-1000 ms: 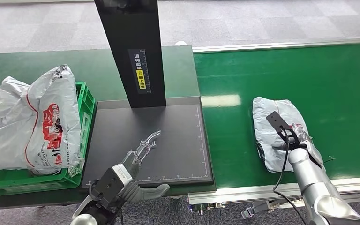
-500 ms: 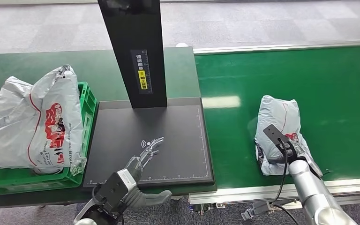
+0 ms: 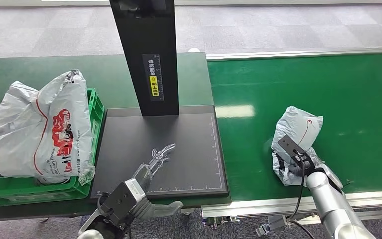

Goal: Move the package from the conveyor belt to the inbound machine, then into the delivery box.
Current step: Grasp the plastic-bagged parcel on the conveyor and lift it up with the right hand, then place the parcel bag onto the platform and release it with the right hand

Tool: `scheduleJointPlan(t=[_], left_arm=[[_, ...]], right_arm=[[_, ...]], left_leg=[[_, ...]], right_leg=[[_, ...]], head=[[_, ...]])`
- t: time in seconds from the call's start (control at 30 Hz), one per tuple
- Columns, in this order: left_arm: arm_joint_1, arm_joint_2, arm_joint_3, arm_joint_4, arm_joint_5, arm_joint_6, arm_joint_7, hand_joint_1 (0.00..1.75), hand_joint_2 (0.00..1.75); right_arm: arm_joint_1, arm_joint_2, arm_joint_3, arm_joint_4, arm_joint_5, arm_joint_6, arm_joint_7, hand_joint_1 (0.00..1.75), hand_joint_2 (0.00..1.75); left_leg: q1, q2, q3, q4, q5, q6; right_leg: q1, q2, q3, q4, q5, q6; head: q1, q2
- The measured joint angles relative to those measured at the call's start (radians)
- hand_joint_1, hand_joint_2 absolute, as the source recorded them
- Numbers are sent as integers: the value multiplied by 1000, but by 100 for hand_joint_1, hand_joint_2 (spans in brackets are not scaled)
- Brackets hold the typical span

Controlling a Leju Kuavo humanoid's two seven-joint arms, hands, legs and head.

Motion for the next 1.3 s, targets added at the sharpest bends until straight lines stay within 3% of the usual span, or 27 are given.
scheduleJointPlan(t=[0.13,0.4,0.7,0.9,1.07,1.3], left_arm=[[-1,0,1,0,0,0,0,0,175],[5,1,4,-7,-3,13,0,0,175],[19,3,5,-20,-13,46,-12,0,175],[29,3,6,-21,-32,61,-21,0,175],[34,-2,8,-23,-46,63,-27,0,175],[36,-8,19,-23,-54,68,-41,0,175]], right_arm=[[-1,0,-3,0,-4,-31,-23,175,175],[17,13,-51,-30,-111,-141,-153,175,175],[101,75,-73,-273,-460,-44,-342,175,175],[182,160,20,-541,-600,-5,-365,175,175],[218,214,155,-723,-657,30,-380,175,175],[225,254,326,-849,-708,112,-386,175,175]], left_leg=[[0,0,0,0,0,0],[0,0,-4,0,1,1],[0,0,-14,0,1,-1],[0,0,-17,-1,2,-2],[0,1,-18,-2,2,-2],[0,1,-18,-2,2,-3]], right_leg=[[0,0,0,0,0,0],[0,0,-2,0,2,1],[0,0,-14,4,2,-1],[0,0,-19,6,0,-3],[0,1,-21,7,0,-4],[0,1,-21,7,0,-4]], head=[[0,0],[0,0],[0,0],[0,0],[0,0],[0,0]])
